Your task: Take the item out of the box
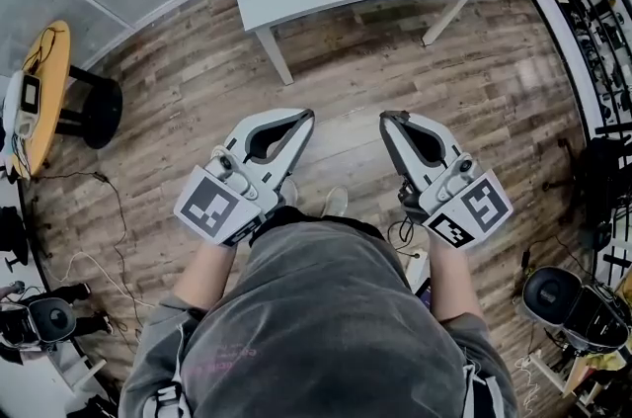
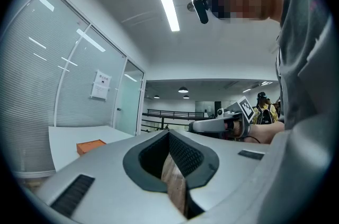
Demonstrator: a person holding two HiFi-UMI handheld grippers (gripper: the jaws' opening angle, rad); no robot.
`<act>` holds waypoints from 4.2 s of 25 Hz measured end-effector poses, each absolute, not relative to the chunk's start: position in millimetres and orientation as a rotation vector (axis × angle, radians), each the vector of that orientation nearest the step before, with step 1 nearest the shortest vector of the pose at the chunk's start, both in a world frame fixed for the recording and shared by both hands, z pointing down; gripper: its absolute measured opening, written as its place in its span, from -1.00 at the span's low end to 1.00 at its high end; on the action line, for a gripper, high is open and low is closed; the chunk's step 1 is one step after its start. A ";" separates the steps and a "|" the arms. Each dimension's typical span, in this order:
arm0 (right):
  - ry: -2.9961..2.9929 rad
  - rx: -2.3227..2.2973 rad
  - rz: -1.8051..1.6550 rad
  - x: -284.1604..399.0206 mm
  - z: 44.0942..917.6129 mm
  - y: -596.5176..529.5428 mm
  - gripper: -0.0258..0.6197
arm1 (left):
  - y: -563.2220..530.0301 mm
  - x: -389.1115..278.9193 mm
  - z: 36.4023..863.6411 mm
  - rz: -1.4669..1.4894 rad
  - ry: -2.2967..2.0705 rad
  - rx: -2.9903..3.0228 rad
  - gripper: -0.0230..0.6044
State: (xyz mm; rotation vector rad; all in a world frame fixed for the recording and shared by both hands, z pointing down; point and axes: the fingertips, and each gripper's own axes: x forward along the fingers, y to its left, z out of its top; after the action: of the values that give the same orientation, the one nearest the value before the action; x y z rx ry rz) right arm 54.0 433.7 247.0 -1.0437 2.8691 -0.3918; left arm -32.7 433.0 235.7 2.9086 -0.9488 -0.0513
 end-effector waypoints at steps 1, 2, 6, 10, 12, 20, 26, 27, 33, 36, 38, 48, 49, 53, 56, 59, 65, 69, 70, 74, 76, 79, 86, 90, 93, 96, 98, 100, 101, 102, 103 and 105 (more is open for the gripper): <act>2.868 -1.043 -0.393 58.1 247.3 433.6 -0.92 | 432.8 -30.1 236.1 -0.049 -0.955 2.907 -0.90; 2.867 -1.041 -0.393 61.6 247.2 434.2 -0.92 | 433.2 -27.5 235.8 -0.048 -0.960 2.905 -0.90; 2.876 -1.031 -0.395 72.2 246.0 430.7 -0.92 | 428.2 -17.9 233.2 -0.045 -0.976 2.904 -0.90; 2.881 -1.024 -0.402 80.0 248.1 416.6 -0.92 | 413.4 -12.4 234.8 -0.041 -0.989 2.896 -0.90; 2.885 -1.029 -0.400 82.9 250.6 411.8 -0.92 | 408.5 -11.3 236.8 -0.035 -0.995 2.895 -0.90; 2.889 -1.040 -0.427 89.5 257.6 384.8 -0.92 | 381.9 -13.1 245.6 -0.037 -0.992 2.867 -0.90; 2.892 -1.045 -0.438 86.4 261.1 361.9 -0.92 | 357.8 -17.3 247.6 -0.042 -0.995 2.874 -0.90; 2.893 -1.046 -0.442 85.4 262.8 357.1 -0.92 | 352.7 -18.0 249.0 -0.041 -0.993 2.873 -0.90; 2.890 -1.077 -0.478 80.5 272.3 320.6 -0.92 | 314.1 -25.2 260.8 -0.015 -0.968 2.852 -0.90; 2.888 -1.094 -0.495 75.0 277.1 298.1 -0.92 | 288.9 -31.7 266.3 0.007 -0.956 2.852 -0.90; 2.886 -1.107 -0.506 70.6 280.3 281.9 -0.92 | 271.5 -37.9 270.7 0.017 -0.951 2.845 -0.90; 2.883 -1.148 -0.551 38.1 289.3 207.1 -0.92 | 190.9 -69.7 281.8 0.035 -0.898 2.830 -0.90; 2.884 -1.151 -0.553 34.5 289.6 199.7 -0.92 | 182.7 -72.2 282.4 0.033 -0.891 2.831 -0.90; 2.881 -1.169 -0.566 23.0 292.5 173.2 -0.92 | 154.6 -78.7 285.8 0.028 -0.858 2.834 -0.90; 2.881 -1.185 -0.574 15.8 295.4 154.1 -0.92 | 137.0 -81.7 289.1 0.031 -0.831 2.838 -0.90; 2.882 -1.190 -0.576 6.7 296.1 135.4 -0.92 | 119.6 -86.0 289.9 0.030 -0.811 2.839 -0.90; 2.887 -1.200 -0.568 -10.2 292.8 104.7 -0.92 | 91.9 -93.7 289.2 0.018 -0.770 2.849 -0.90; 2.883 -1.218 -0.570 -17.2 294.0 84.0 -0.92 | 70.5 -98.6 292.0 0.016 -0.745 2.853 -0.90; 2.881 -1.225 -0.571 -18.5 294.9 79.6 -0.92 | 65.8 -99.7 293.8 0.025 -0.740 2.855 -0.90; 2.874 -1.249 -0.576 -23.1 298.3 65.3 -0.92 | 50.4 -100.4 297.9 0.029 -0.704 2.859 -0.90; 2.873 -1.254 -0.578 -25.8 299.7 59.2 -0.92 | 42.2 -101.1 299.2 0.045 -0.703 2.858 -0.90; 2.876 -1.260 -0.577 -27.8 300.9 51.9 -0.92 | 32.4 -101.4 298.3 0.033 -0.698 2.857 -0.90; 2.885 -1.263 -0.568 -28.3 301.1 35.8 -0.92 | 17.8 -98.3 301.2 0.019 -0.693 2.875 -0.90; 2.891 -1.256 -0.572 -25.9 301.6 29.7 -0.92 | 9.4 -95.6 303.3 0.038 -0.702 2.858 -0.90; 2.899 -1.237 -0.580 -20.3 304.2 19.8 -0.92 | 2.1 -90.9 309.5 0.054 -0.713 2.860 -0.90; 2.901 -1.217 -0.581 -11.1 306.7 6.8 -0.92 | -8.2 -80.2 312.4 0.061 -0.721 2.863 -0.90; 2.903 -1.198 -0.585 -3.6 308.3 -4.3 -0.92 | -17.7 -71.4 313.9 0.069 -0.734 2.859 -0.90; 2.912 -1.162 -0.596 2.1 310.7 -16.8 -0.92 | -28.5 -64.4 317.3 0.095 -0.762 2.847 -0.90; 2.917 -1.144 -0.603 5.0 311.6 -22.9 -0.92 | -33.9 -60.9 319.5 0.112 -0.776 2.840 -0.90; 2.923 -1.129 -0.606 8.6 312.2 -29.0 -0.92 | -39.7 -56.9 321.5 0.129 -0.789 2.834 -0.90; 2.929 -1.118 -0.607 12.9 312.8 -35.6 -0.92 | -46.1 -52.4 322.7 0.139 -0.801 2.829 -0.90; 2.944 -1.099 -0.604 23.0 314.8 -49.5 -0.92 | -59.8 -42.7 324.7 0.153 -0.832 2.821 -0.90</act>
State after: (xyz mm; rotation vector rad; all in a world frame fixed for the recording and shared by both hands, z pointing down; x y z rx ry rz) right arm 23.0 -49.5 314.8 -1.0994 2.9442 -0.6043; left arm -42.7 -59.8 324.7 2.8210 -0.8322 0.1534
